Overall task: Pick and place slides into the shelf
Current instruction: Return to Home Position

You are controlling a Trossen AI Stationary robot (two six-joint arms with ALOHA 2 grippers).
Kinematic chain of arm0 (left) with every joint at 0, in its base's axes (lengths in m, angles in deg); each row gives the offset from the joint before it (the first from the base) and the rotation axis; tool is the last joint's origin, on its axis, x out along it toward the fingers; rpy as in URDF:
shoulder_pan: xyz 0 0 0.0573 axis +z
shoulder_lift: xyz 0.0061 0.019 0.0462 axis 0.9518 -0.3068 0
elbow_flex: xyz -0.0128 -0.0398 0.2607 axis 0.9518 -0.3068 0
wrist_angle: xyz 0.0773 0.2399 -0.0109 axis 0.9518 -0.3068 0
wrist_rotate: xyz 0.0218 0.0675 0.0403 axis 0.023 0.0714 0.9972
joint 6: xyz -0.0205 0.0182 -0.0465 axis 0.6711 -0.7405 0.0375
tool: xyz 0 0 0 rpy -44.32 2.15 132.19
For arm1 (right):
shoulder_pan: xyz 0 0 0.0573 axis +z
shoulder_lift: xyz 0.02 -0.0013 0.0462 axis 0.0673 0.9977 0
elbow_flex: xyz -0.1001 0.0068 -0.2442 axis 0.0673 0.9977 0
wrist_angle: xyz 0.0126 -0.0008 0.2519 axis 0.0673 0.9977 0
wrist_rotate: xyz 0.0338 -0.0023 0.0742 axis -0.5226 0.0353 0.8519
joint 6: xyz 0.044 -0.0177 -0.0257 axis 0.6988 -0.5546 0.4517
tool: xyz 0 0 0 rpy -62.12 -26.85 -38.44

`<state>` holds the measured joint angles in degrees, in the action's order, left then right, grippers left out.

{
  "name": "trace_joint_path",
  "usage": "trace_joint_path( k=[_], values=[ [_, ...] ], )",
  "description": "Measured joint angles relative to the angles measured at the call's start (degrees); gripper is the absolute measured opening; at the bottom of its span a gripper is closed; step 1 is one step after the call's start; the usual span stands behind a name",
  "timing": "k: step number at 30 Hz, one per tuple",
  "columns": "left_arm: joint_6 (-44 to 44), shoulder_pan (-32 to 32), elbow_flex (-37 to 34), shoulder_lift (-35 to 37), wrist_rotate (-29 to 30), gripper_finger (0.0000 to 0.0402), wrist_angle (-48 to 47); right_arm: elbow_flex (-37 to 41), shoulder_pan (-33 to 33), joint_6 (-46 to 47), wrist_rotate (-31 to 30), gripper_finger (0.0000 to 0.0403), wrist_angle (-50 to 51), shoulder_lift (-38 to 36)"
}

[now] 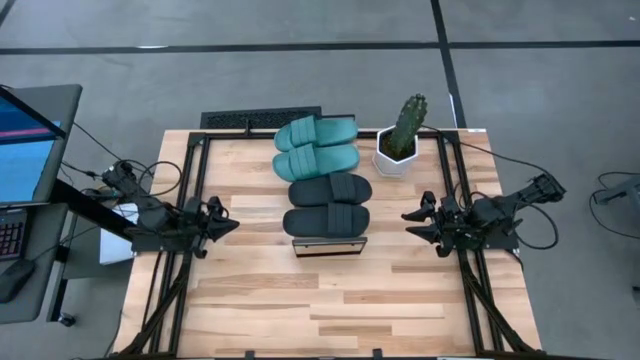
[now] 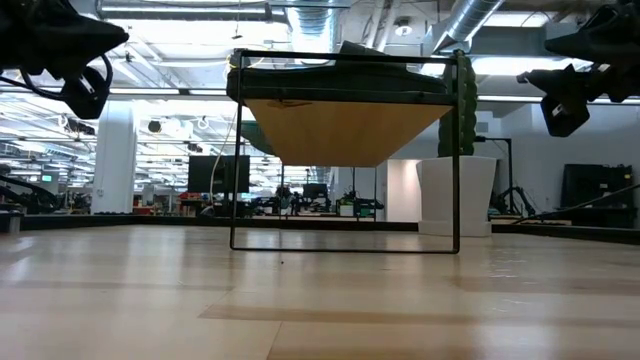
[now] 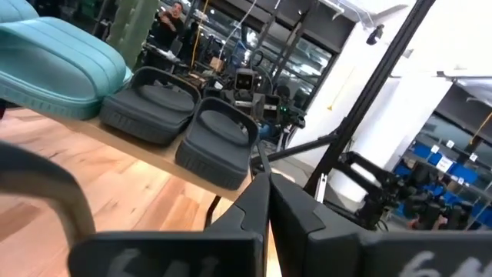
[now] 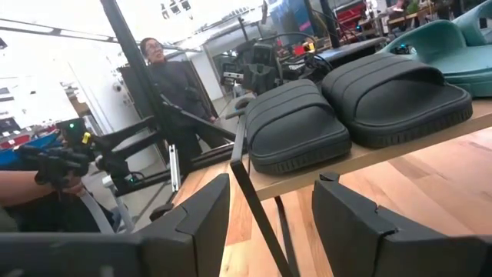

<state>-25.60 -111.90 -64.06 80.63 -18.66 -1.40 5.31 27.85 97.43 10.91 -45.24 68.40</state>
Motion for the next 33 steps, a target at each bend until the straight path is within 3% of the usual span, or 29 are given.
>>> trace_joint_path(
  k=[7, 33],
  values=[
    [0.03, 0.0, -0.02, -0.04, -2.0, 0.0, -5.32, 0.02, 0.0, 0.0, 0.0, 0.0171, -0.01, 0.0],
    [-3.88, 0.0, 0.0, -0.11, -1.65, 0.0, -5.5, 0.02, 0.0, 0.01, 0.0, 0.0176, 0.0, 0.0]
  ],
)
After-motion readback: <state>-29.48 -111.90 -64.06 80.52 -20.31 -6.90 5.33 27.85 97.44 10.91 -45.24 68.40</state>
